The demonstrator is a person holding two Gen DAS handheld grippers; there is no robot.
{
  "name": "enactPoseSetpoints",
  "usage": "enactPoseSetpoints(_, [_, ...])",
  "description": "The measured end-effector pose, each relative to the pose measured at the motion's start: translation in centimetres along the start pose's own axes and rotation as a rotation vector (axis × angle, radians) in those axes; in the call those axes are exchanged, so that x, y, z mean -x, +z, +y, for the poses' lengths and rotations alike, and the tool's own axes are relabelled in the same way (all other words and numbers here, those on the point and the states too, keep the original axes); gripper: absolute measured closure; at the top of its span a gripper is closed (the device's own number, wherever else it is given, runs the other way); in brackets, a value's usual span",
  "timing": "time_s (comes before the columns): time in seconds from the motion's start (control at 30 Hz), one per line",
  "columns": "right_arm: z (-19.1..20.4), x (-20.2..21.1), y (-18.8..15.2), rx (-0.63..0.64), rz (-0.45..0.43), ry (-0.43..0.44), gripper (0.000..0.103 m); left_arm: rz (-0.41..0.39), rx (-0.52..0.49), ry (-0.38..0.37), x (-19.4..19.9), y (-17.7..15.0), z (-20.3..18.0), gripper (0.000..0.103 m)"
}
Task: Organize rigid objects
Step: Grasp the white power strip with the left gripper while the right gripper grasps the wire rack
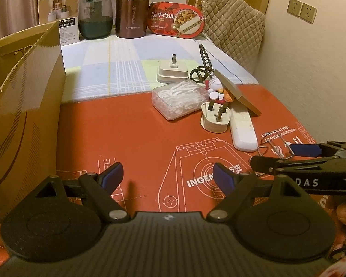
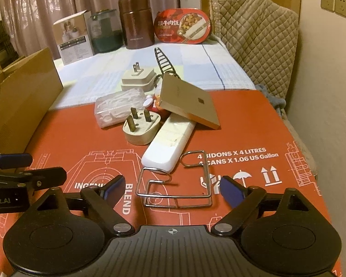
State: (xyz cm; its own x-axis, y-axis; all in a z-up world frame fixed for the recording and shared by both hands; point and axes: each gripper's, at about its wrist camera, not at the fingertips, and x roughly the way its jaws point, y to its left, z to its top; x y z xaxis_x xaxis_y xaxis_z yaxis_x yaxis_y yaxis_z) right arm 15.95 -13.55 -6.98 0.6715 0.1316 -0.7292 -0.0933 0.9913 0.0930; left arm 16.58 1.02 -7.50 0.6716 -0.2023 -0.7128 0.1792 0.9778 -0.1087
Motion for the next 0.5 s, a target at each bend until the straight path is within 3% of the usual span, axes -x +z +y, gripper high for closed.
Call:
enactPoseSetpoints(0.17, [-0.01,-0.21,0.01,0.008,0.020,-0.009,0.037,0.004,-0.002,-0.002,-0.17,-0.07,-0.03,0.021])
enactPoseSetpoints(0.5, [-0.58,0.63,0.29,-0.006,-0.005,-0.045,0.038,0.009,-0.008,-0.022,-0.31,-0.14,-0.27,0.021])
